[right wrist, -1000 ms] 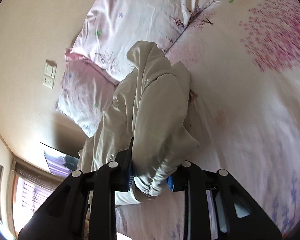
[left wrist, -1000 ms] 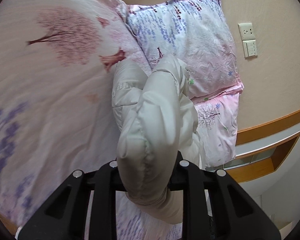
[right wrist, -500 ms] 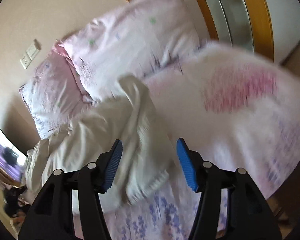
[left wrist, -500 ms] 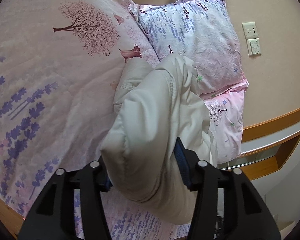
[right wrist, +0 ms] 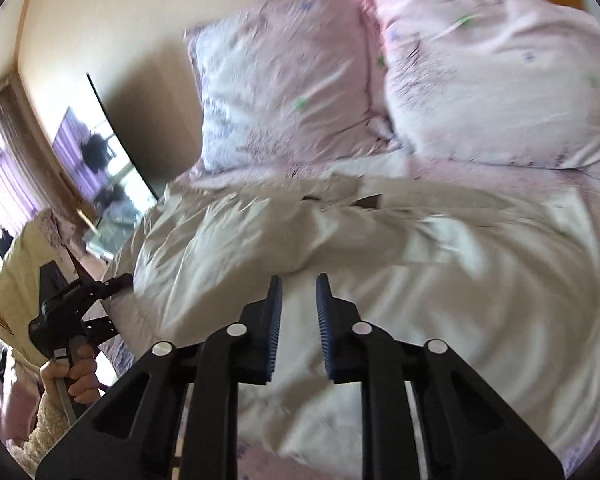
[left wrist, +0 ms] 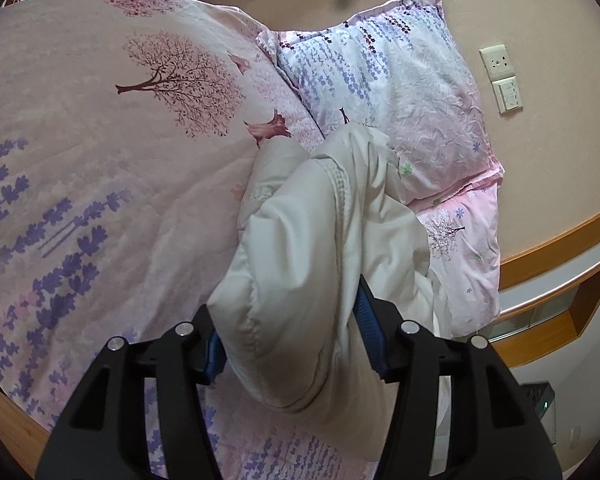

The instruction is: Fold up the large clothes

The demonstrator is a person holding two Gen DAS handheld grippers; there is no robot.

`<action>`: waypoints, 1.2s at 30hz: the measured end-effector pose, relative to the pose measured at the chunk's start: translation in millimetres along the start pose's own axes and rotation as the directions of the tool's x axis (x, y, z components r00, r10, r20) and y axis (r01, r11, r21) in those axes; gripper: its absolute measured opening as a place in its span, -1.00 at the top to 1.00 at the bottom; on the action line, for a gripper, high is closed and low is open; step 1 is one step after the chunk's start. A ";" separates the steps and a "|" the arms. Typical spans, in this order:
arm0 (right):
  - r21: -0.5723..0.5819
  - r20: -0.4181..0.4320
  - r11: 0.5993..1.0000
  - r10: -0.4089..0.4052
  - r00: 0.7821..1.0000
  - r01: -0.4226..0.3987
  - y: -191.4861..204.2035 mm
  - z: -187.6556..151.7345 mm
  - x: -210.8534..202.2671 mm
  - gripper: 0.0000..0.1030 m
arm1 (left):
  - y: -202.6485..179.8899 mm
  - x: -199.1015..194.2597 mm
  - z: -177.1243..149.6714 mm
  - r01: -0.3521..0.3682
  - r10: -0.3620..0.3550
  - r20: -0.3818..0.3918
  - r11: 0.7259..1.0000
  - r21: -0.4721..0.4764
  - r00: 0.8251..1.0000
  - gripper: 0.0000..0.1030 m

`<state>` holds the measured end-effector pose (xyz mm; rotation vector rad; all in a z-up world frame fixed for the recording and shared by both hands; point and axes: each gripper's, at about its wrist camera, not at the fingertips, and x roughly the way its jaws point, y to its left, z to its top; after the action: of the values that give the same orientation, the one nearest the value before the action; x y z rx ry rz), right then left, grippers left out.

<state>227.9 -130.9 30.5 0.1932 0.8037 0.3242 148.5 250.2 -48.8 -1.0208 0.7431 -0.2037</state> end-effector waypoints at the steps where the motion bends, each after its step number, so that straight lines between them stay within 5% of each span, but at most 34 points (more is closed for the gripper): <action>1: 0.009 -0.024 1.000 0.002 1.000 -0.002 1.0 2.2 8.9 0.66 | -0.2 0.3 0.1 0.000 0.000 0.000 1.000 -0.001 1.000 -0.05; 16: 0.106 -0.178 0.992 -0.043 0.983 0.063 -1.9 23.2 74.1 0.66 | -1.5 6.8 2.7 0.017 -0.016 -0.017 1.000 0.009 1.000 -0.05; 29: 0.163 -0.345 0.982 -0.032 0.938 0.094 -17.9 24.6 117.2 0.67 | -12.7 9.6 11.8 0.040 -0.041 0.011 0.998 0.042 0.999 0.10; 36: 0.131 -0.321 0.991 0.016 0.947 0.028 -20.7 31.4 100.1 0.66 | -23.6 8.4 11.1 0.030 -0.031 0.025 0.997 0.068 0.999 0.21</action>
<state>320.1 -116.0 -21.4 0.2675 1.1509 0.2997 166.1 241.4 -29.7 -0.9695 0.6929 -0.2400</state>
